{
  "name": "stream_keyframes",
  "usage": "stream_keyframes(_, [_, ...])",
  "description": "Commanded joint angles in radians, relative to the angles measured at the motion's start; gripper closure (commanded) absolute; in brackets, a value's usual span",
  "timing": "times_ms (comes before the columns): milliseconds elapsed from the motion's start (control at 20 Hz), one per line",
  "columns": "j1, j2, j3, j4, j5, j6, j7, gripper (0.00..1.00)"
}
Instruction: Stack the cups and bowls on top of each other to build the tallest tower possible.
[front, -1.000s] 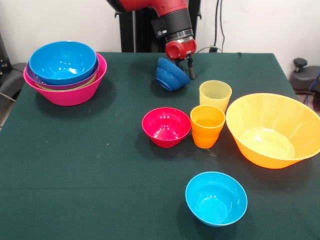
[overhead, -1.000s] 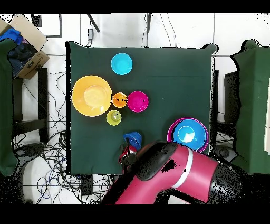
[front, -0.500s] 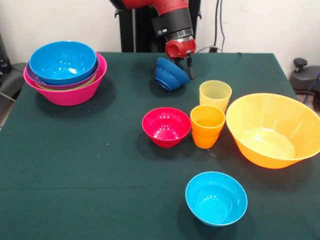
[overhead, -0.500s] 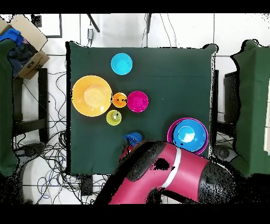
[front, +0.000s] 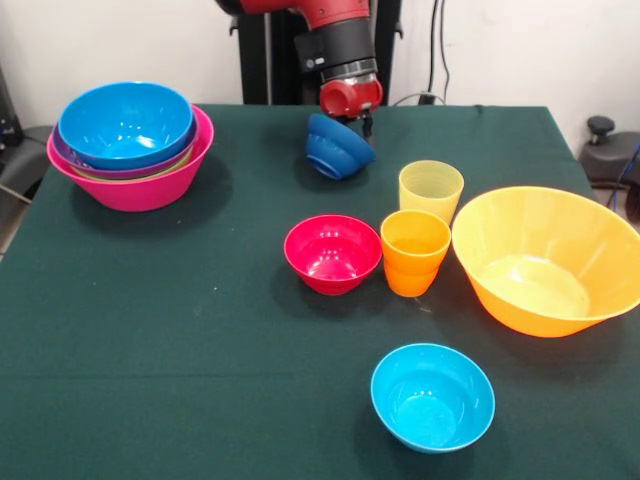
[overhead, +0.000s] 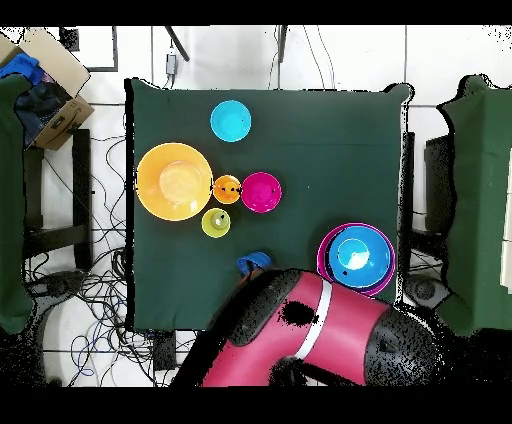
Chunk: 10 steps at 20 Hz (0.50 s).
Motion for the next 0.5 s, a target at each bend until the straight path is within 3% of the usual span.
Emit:
stream_keyframes(50, [0.007,-0.001,-0.012,-0.323,0.096,0.130,0.138,0.00])
stream_keyframes(300, [-0.007,-0.017,0.008,-0.365,0.041,0.221,0.152,0.00])
stream_keyframes(500, [-0.009,-0.013,0.010,-0.382,0.014,0.229,0.157,0.00])
